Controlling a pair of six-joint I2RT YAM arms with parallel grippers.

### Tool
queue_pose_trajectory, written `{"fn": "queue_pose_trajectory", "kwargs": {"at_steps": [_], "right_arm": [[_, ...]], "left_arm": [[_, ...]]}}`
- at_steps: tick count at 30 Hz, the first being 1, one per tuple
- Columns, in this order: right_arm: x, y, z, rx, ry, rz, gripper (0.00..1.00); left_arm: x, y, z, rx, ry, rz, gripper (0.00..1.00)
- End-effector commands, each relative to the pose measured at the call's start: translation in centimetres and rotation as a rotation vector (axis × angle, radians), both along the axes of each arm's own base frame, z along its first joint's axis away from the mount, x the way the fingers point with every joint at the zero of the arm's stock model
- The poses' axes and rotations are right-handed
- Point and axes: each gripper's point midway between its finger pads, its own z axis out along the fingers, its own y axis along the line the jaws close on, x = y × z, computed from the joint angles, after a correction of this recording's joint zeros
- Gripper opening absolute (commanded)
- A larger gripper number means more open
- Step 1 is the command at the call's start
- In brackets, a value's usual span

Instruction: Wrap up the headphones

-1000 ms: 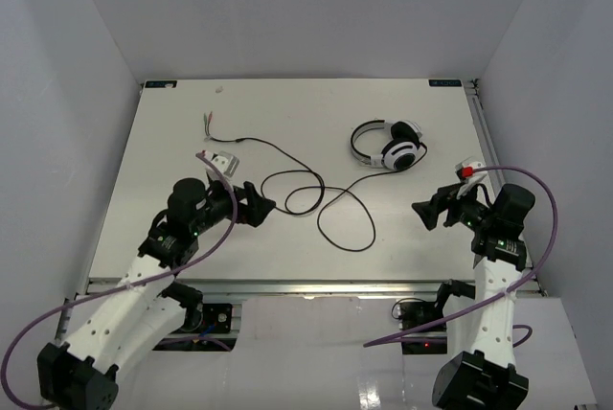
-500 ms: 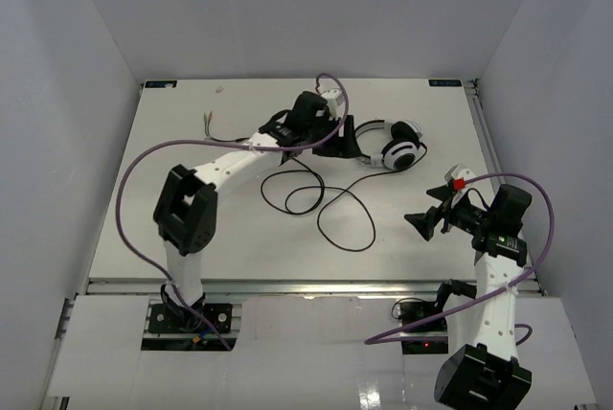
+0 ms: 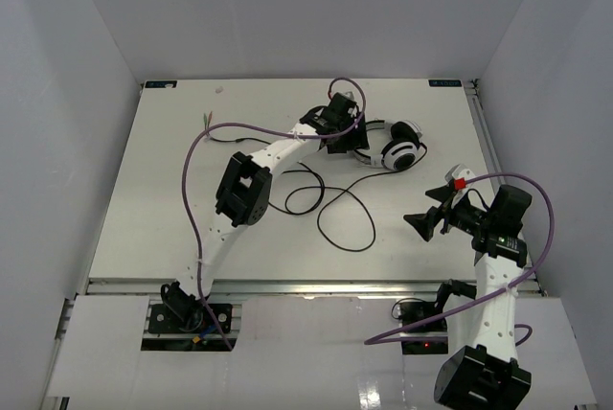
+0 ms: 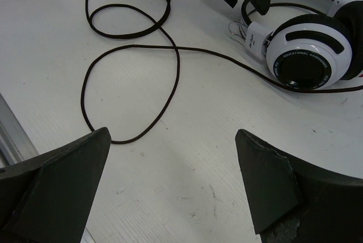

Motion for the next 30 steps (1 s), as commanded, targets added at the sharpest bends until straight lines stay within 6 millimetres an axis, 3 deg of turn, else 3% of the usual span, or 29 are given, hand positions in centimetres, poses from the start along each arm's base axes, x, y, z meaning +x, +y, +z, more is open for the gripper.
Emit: {"fn": "queue_pose_trajectory", "kwargs": {"at_steps": [1,4,12,20,22,24,28,30], "right_arm": [[0.0,0.4,2.3,0.006,-0.062,0.03,0.97],[0.0,0.5,2.4,0.007,-0.064,0.032,0.97],[0.1,0.4,2.3,0.006,-0.061,0.029,0.97],[0.2,0.2,2.3,-0.005,-0.063,0.015,0.97],[0.3,0.0,2.1,-0.01,-0.058,0.006,0.97],[0.2,0.0,1.8,-0.013,-0.054,0.005,0.97],[-0.1,0.1,1.6,-0.03,-0.067,0.012,0.97],[-0.3,0.2,1.7,-0.034,-0.079,0.021,0.97]], "left_arm": [[0.9,0.4,2.3,-0.021,-0.015,0.056,0.77],[0.8,0.3,0.0,-0.022,0.032,0.041,0.73],[1.3,-0.2,-2.2,-0.058,0.088,0.053,0.52],[0.1,0.8,-3.7,-0.007,0.115,0.024,0.17],[0.4,1.2,-2.8,-0.006,0.097,0.016,0.08],[0.9,1.9,-0.7,-0.012,0.059,0.025,0.0],[1.8,4.6,5.7,-0.039,-0.062,0.075,0.0],[1.4,7.6,10.3,-0.08,-0.136,0.127,0.0]]}}
